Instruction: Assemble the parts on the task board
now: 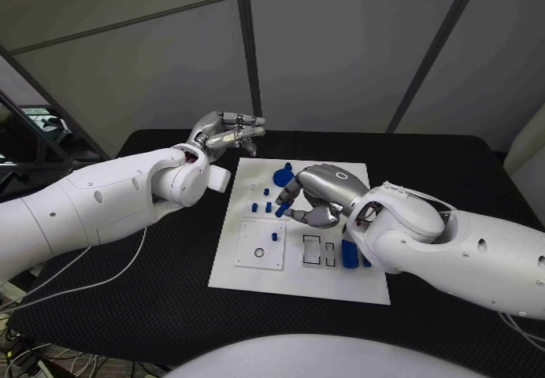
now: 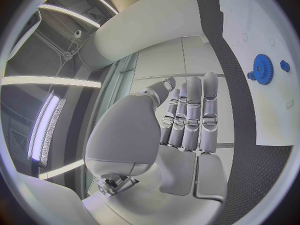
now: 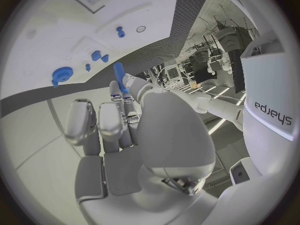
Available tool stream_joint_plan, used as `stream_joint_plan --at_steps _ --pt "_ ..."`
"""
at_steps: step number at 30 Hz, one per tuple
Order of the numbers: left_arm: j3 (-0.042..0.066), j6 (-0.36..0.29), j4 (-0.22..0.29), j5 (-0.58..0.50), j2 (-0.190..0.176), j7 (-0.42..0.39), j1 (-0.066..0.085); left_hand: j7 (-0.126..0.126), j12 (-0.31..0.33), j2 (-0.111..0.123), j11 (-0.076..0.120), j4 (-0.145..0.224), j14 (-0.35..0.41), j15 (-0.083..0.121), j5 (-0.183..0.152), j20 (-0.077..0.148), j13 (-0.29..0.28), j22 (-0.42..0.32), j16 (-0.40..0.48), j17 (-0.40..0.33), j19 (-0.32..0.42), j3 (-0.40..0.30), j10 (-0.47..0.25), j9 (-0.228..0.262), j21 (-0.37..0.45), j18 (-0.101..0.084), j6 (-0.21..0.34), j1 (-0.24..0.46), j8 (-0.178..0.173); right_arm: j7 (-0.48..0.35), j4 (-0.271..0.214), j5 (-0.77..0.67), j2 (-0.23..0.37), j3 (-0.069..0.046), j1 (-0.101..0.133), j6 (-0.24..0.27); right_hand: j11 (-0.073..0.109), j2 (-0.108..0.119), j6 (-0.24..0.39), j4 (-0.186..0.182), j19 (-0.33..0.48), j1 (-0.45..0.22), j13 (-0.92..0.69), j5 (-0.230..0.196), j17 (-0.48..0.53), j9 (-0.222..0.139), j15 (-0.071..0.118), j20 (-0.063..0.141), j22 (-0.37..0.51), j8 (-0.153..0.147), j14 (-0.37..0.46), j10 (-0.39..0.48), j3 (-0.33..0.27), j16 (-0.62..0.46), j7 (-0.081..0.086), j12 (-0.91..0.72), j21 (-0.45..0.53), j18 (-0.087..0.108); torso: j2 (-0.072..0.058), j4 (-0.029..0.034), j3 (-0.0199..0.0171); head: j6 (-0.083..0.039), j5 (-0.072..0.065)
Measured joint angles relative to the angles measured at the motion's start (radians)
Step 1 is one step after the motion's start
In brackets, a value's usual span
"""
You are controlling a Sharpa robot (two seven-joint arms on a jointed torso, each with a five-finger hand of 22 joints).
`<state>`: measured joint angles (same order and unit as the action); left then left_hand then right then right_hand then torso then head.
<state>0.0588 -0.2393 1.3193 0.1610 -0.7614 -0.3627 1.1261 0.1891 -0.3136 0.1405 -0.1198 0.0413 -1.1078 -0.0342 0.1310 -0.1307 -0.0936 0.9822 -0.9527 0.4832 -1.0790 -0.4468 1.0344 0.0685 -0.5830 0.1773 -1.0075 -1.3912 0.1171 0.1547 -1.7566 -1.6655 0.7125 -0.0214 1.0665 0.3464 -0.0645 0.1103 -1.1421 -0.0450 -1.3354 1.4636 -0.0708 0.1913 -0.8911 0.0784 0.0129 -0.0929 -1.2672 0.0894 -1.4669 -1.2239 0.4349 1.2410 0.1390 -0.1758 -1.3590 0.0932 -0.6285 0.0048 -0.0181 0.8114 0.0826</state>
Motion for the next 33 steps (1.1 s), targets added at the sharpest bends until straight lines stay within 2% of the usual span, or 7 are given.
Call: stream_joint_plan --at_steps 7,9,21,33 --pt "0.000 0.004 -0.011 0.000 0.011 0.001 0.000 0.000 0.000 0.000 0.000 0.000 0.000 0.000 0.000 0.000 0.000 0.000 0.000 0.000 0.000 0.000 0.000 0.000 0.000 0.000 0.000 0.000 0.000 -0.025 0.031 0.023 -0.063 0.038 -0.027 -0.007 0.000 0.000 -0.002 0.000 0.000 0.000 0.000 0.000 0.004 0.000 0.000 0.000 0.000 0.000 0.000 0.000 0.000 0.000 -0.002 0.000 0.000 0.000 -0.001 0.0003 0.0001 0.008 0.014" --pt "0.000 0.005 -0.011 0.000 0.012 0.001 0.000 0.000 0.000 0.000 0.000 0.000 0.000 0.000 0.000 0.000 0.000 0.000 0.000 0.000 0.000 0.000 0.000 0.000 0.000 0.000 0.000 0.000 0.000 -0.030 0.039 0.027 -0.075 0.043 -0.033 -0.011 0.000 0.000 -0.002 0.000 0.000 0.000 0.001 0.000 0.004 0.000 0.000 0.000 0.000 -0.001 0.000 0.000 0.000 0.000 -0.002 0.000 0.000 0.000 -0.001 0.0003 0.0001 0.010 0.019" --pt "0.000 0.009 -0.012 0.000 0.019 0.002 0.000 0.000 -0.004 0.000 0.000 0.000 0.000 0.000 0.000 0.000 0.000 0.000 0.000 0.000 0.000 0.000 0.000 0.000 0.000 0.000 0.000 0.000 0.000 -0.044 0.081 0.037 -0.116 0.065 -0.047 -0.044 0.000 0.000 -0.001 0.000 0.000 0.000 0.000 0.000 0.005 0.000 0.000 0.000 0.000 -0.004 0.000 0.000 0.000 0.000 -0.002 0.004 0.000 0.000 -0.001 0.0002 -0.0006 0.020 0.033" --pt "-0.001 0.012 -0.014 0.000 0.023 0.003 0.000 0.000 -0.004 0.000 0.000 0.000 0.000 0.000 0.000 0.000 0.000 0.000 0.000 0.000 0.000 0.000 0.000 0.000 0.000 0.000 0.000 0.000 0.000 -0.034 0.105 0.022 -0.137 0.068 -0.050 -0.075 0.000 0.001 0.000 0.000 0.000 0.000 0.000 -0.001 0.004 0.000 0.000 0.000 0.000 -0.007 0.000 0.000 0.000 0.000 -0.003 0.006 0.000 0.000 -0.001 0.0001 -0.0011 0.024 0.035"
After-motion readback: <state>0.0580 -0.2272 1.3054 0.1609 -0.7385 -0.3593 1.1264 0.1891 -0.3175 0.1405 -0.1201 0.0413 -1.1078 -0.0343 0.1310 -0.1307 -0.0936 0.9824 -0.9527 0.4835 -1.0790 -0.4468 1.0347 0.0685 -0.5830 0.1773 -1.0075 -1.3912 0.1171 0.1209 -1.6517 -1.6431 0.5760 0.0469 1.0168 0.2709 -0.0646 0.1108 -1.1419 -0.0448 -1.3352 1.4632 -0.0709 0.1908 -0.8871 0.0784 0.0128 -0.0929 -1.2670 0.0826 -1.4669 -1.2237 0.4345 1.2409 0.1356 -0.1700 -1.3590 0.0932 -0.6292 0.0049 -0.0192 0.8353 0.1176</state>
